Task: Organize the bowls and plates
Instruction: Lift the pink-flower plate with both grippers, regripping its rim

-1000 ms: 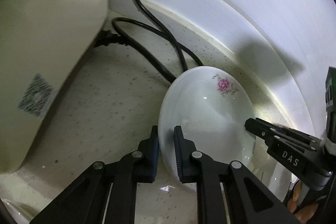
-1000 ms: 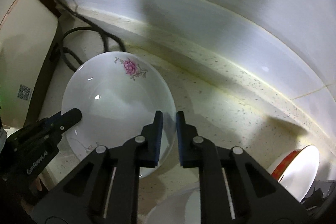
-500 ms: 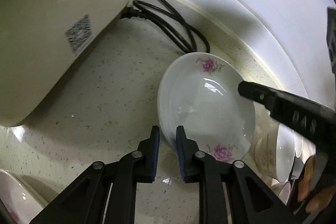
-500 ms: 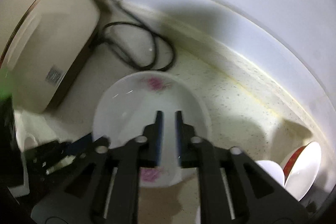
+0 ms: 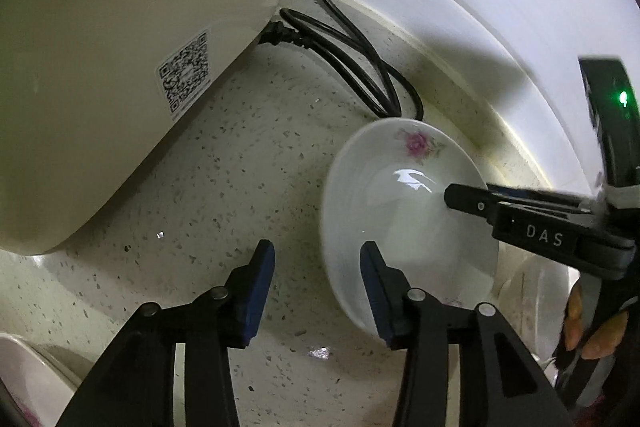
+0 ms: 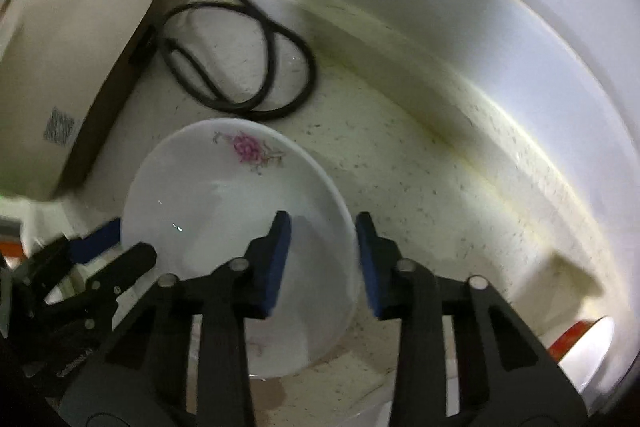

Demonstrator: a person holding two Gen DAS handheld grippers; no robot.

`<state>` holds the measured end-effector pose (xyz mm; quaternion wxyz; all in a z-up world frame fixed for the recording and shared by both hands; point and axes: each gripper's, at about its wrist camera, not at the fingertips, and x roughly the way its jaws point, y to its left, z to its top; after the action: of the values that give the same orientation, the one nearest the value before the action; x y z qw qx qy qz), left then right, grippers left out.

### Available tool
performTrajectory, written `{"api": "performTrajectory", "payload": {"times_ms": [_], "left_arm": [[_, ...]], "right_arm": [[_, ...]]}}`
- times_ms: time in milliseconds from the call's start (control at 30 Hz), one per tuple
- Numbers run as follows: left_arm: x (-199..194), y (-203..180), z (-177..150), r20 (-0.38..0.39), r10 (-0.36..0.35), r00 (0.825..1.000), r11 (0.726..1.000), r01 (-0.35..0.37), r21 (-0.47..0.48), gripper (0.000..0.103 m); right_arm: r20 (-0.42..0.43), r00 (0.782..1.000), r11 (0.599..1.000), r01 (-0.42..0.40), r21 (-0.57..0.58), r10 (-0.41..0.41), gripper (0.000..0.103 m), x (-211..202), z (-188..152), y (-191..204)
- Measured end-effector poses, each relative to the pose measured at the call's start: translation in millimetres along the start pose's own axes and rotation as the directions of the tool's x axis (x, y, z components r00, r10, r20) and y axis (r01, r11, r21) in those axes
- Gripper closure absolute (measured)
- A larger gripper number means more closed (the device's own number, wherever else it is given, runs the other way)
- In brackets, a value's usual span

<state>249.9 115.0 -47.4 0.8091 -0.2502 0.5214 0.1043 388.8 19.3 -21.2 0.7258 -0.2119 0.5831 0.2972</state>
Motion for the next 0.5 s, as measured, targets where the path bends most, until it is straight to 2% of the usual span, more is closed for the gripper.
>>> {"api": "performTrajectory", "payload": {"times_ms": [100, 233, 333, 500], "left_arm": [[-5.6, -4.3, -2.7, -0.006, 0.012, 1.000, 0.999, -0.012, 0.042, 0.057], [-3.6, -12.6, -15.8, -0.009, 0.041, 0.999, 0.994, -0.040, 0.105, 0.060], [-7.7, -6.2, -23.3, -0.006, 0.045, 0.999, 0.991, -0.044, 0.125, 0.061], [-7.3, 3.8, -23.5, -0.028, 0.032, 0.999, 0.996, -0.030, 0.084, 0.060]], "right_arm": [[0.002, 1.000, 0.998, 0.004, -0.061, -0.004, 0.084, -5.9, -10.0, 16.5], [0.010, 0.994, 0.979, 0.105, -0.174, -0.105, 0.086, -11.6, -31.5, 46.0], [0.015, 0.994, 0.981, 0.109, -0.163, -0.108, 0.086, -13.6, -53.4, 57.2], [0.020, 0.991, 0.982, 0.132, -0.136, -0.130, 0.086, -18.5, -96.1, 71.6]]}}
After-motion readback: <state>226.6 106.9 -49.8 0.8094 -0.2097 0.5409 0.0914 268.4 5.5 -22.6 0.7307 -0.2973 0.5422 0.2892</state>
